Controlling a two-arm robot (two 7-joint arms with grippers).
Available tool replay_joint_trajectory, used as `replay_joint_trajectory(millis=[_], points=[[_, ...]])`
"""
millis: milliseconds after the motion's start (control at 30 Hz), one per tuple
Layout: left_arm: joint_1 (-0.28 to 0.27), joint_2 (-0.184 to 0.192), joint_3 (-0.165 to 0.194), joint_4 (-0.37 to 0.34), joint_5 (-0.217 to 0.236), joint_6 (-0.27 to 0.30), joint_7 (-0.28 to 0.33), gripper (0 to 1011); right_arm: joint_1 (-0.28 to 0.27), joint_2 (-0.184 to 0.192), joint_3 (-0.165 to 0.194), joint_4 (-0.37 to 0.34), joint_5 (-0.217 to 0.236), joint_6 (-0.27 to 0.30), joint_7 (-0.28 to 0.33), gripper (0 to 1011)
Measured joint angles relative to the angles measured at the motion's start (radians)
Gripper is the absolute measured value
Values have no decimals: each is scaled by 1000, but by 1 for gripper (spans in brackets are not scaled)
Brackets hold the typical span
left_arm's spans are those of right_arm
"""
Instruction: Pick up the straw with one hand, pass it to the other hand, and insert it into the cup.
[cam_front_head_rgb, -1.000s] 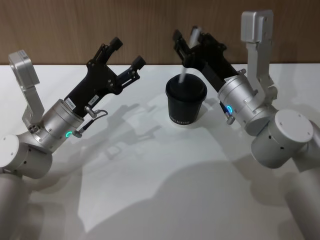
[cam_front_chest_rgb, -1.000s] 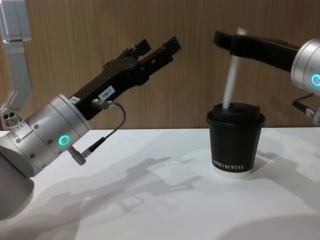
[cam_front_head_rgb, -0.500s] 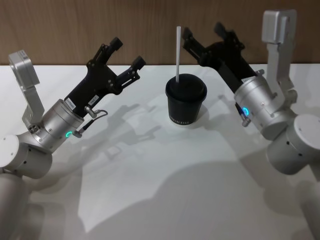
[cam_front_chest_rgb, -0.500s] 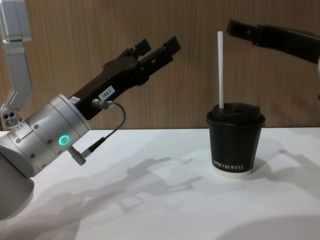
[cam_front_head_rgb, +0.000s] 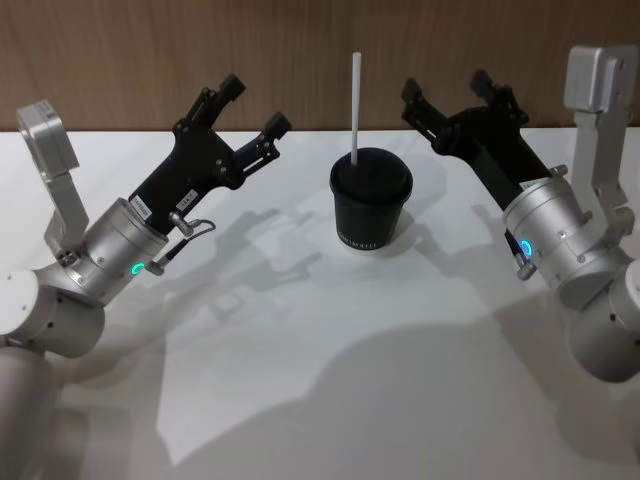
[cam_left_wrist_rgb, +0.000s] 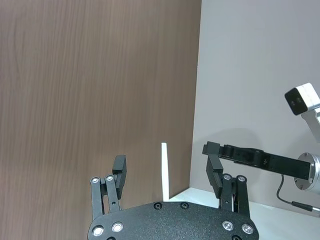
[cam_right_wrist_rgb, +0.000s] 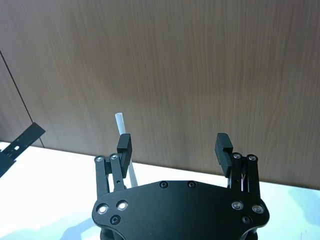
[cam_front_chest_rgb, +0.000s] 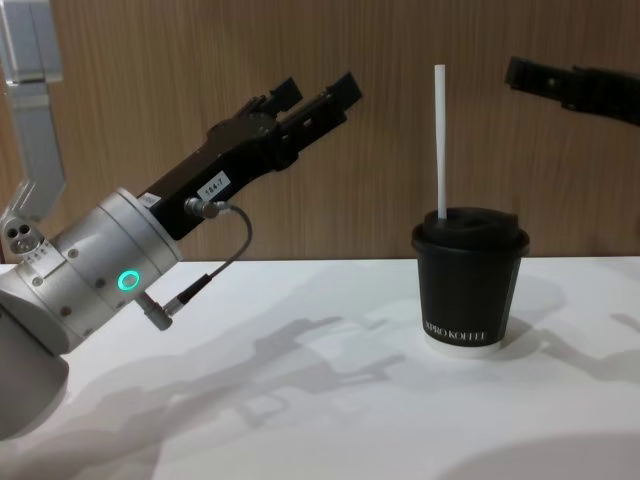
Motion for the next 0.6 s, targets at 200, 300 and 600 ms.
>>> replay_joint_trajectory(millis=[200, 300, 600], points=[[5, 6, 3, -12, 8, 7, 18, 1003, -25, 11, -3, -5, -10, -8, -6, 1001], [11, 11, 7, -25, 18, 16, 37, 1003, -43, 19, -5, -9, -18, -16, -12, 1001], [47, 42, 28, -101, 80, 70, 149, 1003, -138, 62, -16, -30, -57, -55, -40, 1001]])
